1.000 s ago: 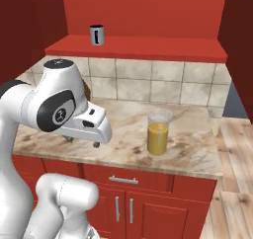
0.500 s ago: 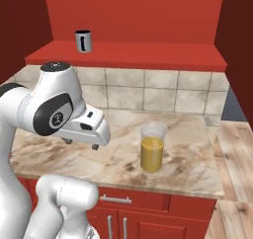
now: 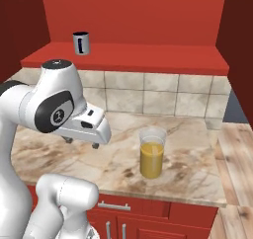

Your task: There is a tray on the dining counter. Grab the cup, mug, and pitcher and place them on the tray. The pitcher may be placed next to the tray if it cannot fit the tray.

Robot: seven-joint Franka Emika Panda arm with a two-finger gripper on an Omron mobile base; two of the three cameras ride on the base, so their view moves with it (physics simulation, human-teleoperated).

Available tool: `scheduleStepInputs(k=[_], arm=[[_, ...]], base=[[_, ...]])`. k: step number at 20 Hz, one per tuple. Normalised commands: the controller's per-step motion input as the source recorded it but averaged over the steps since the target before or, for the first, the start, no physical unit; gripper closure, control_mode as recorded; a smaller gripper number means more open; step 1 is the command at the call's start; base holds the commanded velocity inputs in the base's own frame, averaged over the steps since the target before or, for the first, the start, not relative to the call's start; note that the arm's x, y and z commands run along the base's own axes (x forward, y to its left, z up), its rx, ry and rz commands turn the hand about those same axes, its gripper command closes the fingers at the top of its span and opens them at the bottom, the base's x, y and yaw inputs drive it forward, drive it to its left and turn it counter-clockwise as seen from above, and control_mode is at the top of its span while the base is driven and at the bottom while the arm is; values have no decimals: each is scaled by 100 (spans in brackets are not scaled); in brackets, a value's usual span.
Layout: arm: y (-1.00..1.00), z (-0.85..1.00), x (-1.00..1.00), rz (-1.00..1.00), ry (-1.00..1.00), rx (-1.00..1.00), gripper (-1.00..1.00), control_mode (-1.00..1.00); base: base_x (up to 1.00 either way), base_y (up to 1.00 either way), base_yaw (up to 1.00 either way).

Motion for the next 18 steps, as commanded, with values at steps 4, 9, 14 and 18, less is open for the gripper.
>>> scheduleStepInputs(k=[4, 9, 14, 18], arm=[[0, 0, 0, 0, 0, 0, -100, 100], [0, 0, 0, 0, 0, 0, -100, 100], [0, 3, 0, 0, -11, 0, -100, -100], [19, 30, -8, 8, -43, 0, -100, -100]], base=[[1, 0, 0], [0, 0, 0], [0, 0, 0], [0, 0, 0]])
